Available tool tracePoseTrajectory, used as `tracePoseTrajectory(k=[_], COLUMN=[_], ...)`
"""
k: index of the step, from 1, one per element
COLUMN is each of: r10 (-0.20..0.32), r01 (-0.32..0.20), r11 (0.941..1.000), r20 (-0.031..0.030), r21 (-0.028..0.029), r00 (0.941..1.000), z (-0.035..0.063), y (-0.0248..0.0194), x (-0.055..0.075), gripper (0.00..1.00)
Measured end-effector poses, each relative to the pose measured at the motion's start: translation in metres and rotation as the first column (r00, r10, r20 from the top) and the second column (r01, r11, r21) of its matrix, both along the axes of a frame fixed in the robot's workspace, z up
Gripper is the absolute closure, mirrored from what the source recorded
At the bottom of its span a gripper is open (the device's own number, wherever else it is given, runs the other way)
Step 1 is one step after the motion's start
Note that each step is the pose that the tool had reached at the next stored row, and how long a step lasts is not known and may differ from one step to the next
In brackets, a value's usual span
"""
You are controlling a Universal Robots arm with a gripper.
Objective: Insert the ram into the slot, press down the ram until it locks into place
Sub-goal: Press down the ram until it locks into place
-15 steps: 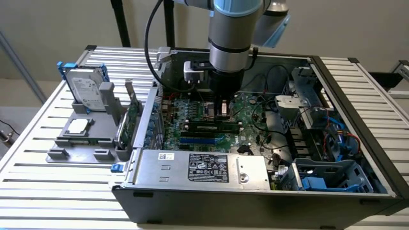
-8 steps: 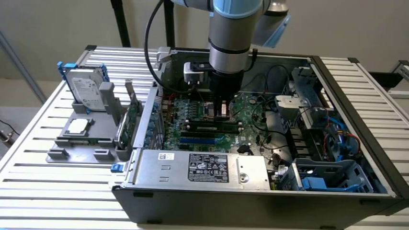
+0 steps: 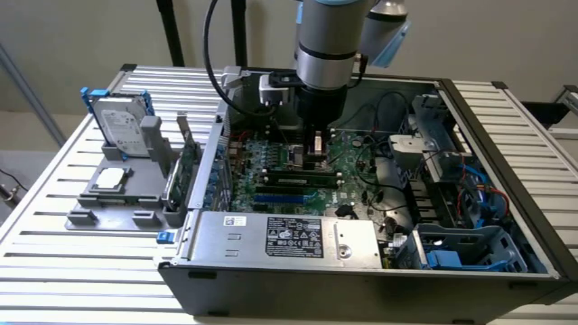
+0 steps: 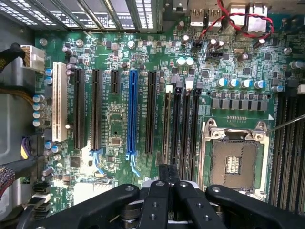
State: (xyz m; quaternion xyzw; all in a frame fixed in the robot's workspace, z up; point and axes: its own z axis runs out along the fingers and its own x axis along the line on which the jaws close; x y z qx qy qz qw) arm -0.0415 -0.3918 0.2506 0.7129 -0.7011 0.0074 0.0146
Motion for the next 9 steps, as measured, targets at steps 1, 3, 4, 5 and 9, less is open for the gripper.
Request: tracePoseTrajectory(k=[1, 3, 4, 5, 9], r10=[0.0, 0.0, 0.0, 0.0, 0.0], r01=[0.0, 0.0, 0.0, 0.0, 0.0], r11=[1.0, 1.0, 1.0, 1.0, 1.0], r20=[0.0001, 0.0001, 0.0, 0.0, 0.0], r21=[0.0, 0.0, -0.0001, -0.0002, -0.0005], r00=[1.0, 1.0, 1.0, 1.0, 1.0], z=[-0.0001, 0.0, 0.0, 0.0, 0.0], y=[0.0, 0.0, 0.0, 0.0, 0.0], x=[0.0, 0.0, 0.0, 0.0, 0.0], gripper=[0.89, 0.89, 0.89, 0.89, 0.89])
